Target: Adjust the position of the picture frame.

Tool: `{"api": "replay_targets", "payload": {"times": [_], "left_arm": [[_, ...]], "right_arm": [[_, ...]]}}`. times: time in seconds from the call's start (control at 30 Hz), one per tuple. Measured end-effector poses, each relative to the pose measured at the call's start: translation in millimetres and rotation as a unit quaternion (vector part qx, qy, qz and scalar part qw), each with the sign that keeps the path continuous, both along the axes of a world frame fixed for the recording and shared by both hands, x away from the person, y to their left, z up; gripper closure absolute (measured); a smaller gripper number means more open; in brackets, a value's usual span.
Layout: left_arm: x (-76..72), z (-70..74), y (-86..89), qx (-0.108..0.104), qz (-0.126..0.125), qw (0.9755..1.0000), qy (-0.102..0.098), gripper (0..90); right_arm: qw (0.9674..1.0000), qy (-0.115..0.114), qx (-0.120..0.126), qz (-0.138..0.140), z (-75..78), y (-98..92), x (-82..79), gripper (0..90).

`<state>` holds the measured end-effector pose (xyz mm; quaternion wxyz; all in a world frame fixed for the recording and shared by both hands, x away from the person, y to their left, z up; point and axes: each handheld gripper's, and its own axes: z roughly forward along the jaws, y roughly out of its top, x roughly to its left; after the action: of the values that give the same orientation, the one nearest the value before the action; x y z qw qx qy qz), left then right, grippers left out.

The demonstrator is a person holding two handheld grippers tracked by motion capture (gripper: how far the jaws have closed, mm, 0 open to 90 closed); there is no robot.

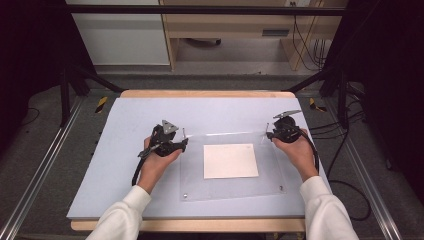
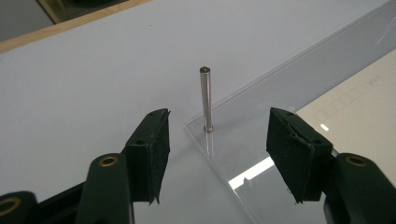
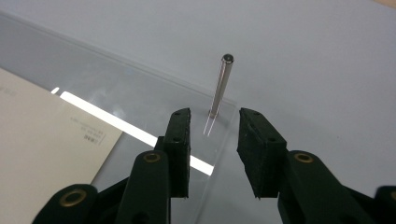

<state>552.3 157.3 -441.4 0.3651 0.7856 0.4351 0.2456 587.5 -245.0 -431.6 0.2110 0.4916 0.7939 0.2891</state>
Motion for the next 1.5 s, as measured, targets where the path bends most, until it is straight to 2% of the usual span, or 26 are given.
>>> {"api": "replay_targets", "payload": {"times": [0.13, 0.23, 0.27, 0.37, 0.7, 0.83, 0.97, 1.0, 1.33, 1.43, 1.5], "left_arm": [[6.0, -5.2, -1.9, 0.000, 0.007, 1.0000, 0.005, 36.5], [9.8, -8.6, -3.8, -0.007, 0.011, 0.9998, 0.012, 36.9], [11.6, -11.1, -6.1, -0.003, 0.011, 0.9999, 0.012, 37.0], [12.2, -13.4, -8.2, -0.004, 0.008, 0.9998, 0.016, 37.0], [10.6, -12.8, -8.0, -0.005, 0.010, 0.9999, 0.013, 40.0], [10.5, -14.7, -7.1, -0.004, 0.012, 0.9998, 0.013, 43.0], [10.7, -17.0, -6.6, -0.008, 0.015, 0.9998, 0.012, 45.9], [10.7, -18.3, -6.2, -0.011, 0.015, 0.9997, 0.014, 48.1], [14.8, -26.2, -11.1, -0.006, 0.006, 0.9999, 0.014, 61.5], [18.6, -29.3, -13.3, -0.007, 0.014, 0.9999, 0.006, 69.3], [21.2, -30.3, -14.8, -0.001, 0.020, 0.9997, -0.011, 72.0]], "right_arm": [[0.9997, -0.005, 0.024, -0.010, -0.9, 2.1, 6.2, 67.8], [0.9997, -0.001, 0.015, -0.016, -5.4, 6.0, 11.2, 67.9], [0.9995, 0.000, 0.014, -0.029, -9.6, 7.4, 16.2, 68.1], [0.9994, -0.005, 0.024, -0.025, -12.2, 10.3, 22.4, 68.9], [0.9992, 0.011, 0.006, -0.038, -24.2, 19.9, 37.0, 73.0], [0.9989, 0.014, 0.015, -0.042, -28.6, 17.6, 36.9, 76.4], [0.9992, 0.014, 0.009, -0.036, -30.8, 18.1, 37.2, 79.5], [0.9991, 0.013, 0.008, -0.041, -31.0, 17.3, 37.2, 84.5], [0.9994, 0.006, 0.005, -0.035, -31.6, 15.8, 36.7, 84.9], [0.9994, 0.006, 0.007, -0.034, -31.8, 15.3, 36.8, 85.0], [0.9994, 0.005, 0.009, -0.034, -32.2, 14.9, 36.9, 84.9]]}}
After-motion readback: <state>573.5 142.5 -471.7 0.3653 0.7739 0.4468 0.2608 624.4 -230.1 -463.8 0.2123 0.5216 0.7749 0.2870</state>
